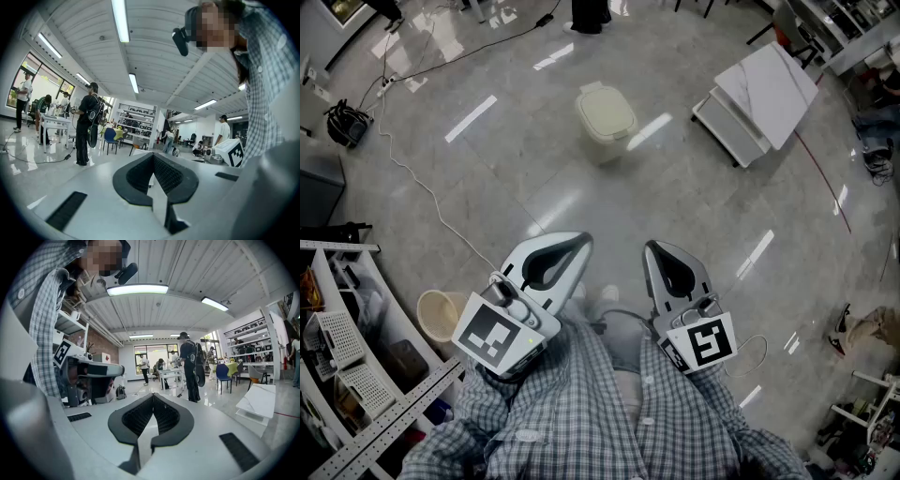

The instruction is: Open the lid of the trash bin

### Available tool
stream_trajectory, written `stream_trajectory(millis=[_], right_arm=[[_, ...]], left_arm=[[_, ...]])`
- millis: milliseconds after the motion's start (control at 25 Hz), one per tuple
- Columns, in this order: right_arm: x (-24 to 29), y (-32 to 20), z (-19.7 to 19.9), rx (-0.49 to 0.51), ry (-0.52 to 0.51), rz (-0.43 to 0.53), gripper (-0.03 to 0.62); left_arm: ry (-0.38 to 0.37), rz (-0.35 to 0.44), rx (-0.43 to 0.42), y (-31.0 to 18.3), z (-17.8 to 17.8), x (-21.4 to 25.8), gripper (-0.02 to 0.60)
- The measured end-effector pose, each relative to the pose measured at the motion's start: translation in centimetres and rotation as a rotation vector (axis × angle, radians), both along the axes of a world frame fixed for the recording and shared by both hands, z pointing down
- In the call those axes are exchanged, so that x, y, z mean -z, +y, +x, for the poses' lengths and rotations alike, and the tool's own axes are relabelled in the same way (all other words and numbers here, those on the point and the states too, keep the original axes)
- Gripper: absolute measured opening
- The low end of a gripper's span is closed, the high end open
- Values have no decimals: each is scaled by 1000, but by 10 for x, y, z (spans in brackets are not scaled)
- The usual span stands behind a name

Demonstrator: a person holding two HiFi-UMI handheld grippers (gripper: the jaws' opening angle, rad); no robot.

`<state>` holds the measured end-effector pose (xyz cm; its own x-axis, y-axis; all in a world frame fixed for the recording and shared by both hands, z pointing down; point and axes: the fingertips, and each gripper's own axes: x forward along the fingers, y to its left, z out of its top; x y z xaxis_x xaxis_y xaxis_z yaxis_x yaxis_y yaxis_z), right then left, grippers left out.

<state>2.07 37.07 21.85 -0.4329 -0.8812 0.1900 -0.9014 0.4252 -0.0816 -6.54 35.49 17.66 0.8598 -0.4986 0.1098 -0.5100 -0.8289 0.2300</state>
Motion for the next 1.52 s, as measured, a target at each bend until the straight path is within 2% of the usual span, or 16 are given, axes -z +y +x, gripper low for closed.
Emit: stream_trajectory(millis=[520,720,1240,1520], right_arm=[[2,3,-4,0,2,2,18],[2,6,-15,27,58,14,18],[-4,6,-16,-88,44,-9,18],[-3,5,-25,-115,52,8,18]], left_arm=[[2,-1,-8,1,-3,0,5],[8,5,-11,1,-8,1,5],[26,37,-45,-11,-26,-1,5],[25,48,-58,-11,-42,-2,5]])
